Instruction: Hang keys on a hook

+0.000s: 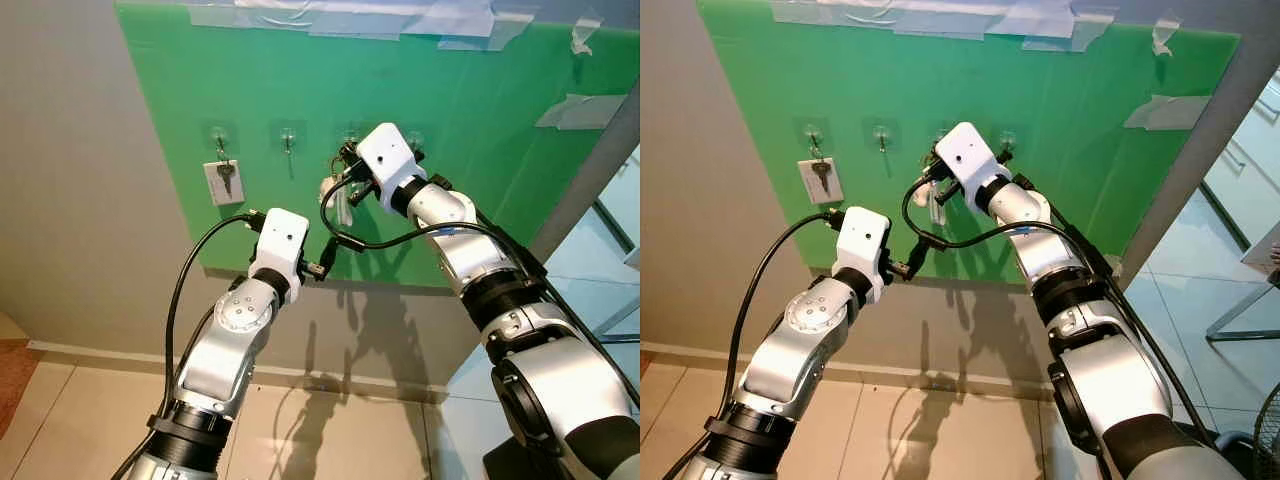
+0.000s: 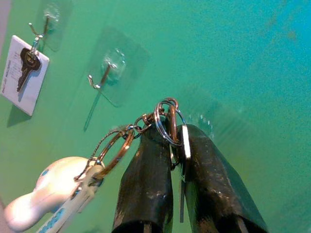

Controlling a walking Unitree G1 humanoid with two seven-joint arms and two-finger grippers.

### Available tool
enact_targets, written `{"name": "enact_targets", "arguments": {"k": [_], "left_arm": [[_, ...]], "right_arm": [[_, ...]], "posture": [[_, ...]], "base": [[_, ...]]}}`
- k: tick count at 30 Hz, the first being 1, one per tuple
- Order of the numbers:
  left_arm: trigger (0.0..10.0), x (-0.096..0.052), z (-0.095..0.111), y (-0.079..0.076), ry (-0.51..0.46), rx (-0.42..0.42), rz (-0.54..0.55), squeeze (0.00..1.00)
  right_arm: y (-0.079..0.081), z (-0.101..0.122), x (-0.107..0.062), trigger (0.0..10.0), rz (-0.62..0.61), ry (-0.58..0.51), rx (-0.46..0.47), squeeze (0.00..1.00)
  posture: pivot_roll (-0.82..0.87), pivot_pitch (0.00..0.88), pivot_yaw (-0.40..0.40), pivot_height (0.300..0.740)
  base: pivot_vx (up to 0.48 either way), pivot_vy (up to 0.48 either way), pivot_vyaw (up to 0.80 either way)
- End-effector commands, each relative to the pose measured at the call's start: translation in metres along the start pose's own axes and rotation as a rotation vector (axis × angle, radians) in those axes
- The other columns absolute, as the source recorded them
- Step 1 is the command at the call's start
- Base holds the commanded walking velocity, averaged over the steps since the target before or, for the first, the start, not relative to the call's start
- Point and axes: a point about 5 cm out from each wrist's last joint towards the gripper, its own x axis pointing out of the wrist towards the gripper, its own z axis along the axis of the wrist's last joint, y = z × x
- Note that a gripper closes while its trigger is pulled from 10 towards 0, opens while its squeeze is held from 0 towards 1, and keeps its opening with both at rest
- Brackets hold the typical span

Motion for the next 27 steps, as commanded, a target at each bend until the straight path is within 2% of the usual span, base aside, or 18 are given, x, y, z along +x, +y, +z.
{"name": "enact_targets", "arguments": {"k": [1,2,3,6,11,17,23,26,27], "left_arm": [[10.0,-0.001,0.003,-0.005,-0.010,0.013,-0.012,0.00],[10.0,-0.001,0.004,-0.005,-0.010,0.014,-0.011,0.00],[10.0,-0.001,0.004,-0.005,-0.012,0.013,-0.011,0.00],[10.0,-0.002,0.004,-0.006,-0.013,0.015,-0.012,0.00],[10.0,-0.002,0.003,-0.007,-0.015,0.016,-0.013,0.00],[10.0,-0.003,0.005,-0.007,-0.026,0.023,-0.012,0.00],[10.0,-0.004,0.006,-0.008,-0.036,0.028,-0.009,0.00],[10.0,-0.005,0.006,-0.008,-0.038,0.030,-0.008,0.00],[10.0,-0.005,0.006,-0.008,-0.038,0.030,-0.008,0.00]], "right_arm": [[-0.005,0.007,0.002,0.0,-0.007,-0.022,-0.060,0.00],[-0.005,0.007,0.002,0.0,-0.008,-0.023,-0.064,0.00],[-0.003,0.007,0.002,0.0,0.003,-0.028,-0.118,0.00],[-0.003,0.008,0.002,0.0,0.000,-0.038,-0.143,0.00],[-0.005,0.006,0.002,0.0,-0.017,-0.030,-0.145,0.00],[-0.012,0.007,0.003,0.0,-0.076,-0.029,-0.099,0.00],[-0.023,0.009,0.006,0.0,-0.175,-0.031,0.107,0.00],[-0.025,0.008,0.007,0.0,-0.191,-0.021,0.179,0.00],[-0.025,0.007,0.008,0.0,-0.200,-0.013,0.233,0.00]], "posture": [[-0.06,0.000,-0.046,0.740],[-0.06,0.000,-0.047,0.740],[-0.06,0.000,-0.047,0.740],[-0.06,0.000,-0.047,0.740],[-0.06,0.000,-0.048,0.740],[-0.06,0.000,-0.049,0.740],[-0.05,0.000,-0.052,0.740],[-0.05,0.000,-0.053,0.740],[-0.05,0.000,-0.054,0.740]], "base": [[0.000,0.000,0.00],[0.000,0.000,0.00],[0.000,0.000,0.00],[0.000,0.000,0.00],[0.000,0.000,0.00],[0.000,0.000,0.00],[0.000,0.000,0.00],[0.000,0.000,0.00],[0.000,0.000,0.00]]}}
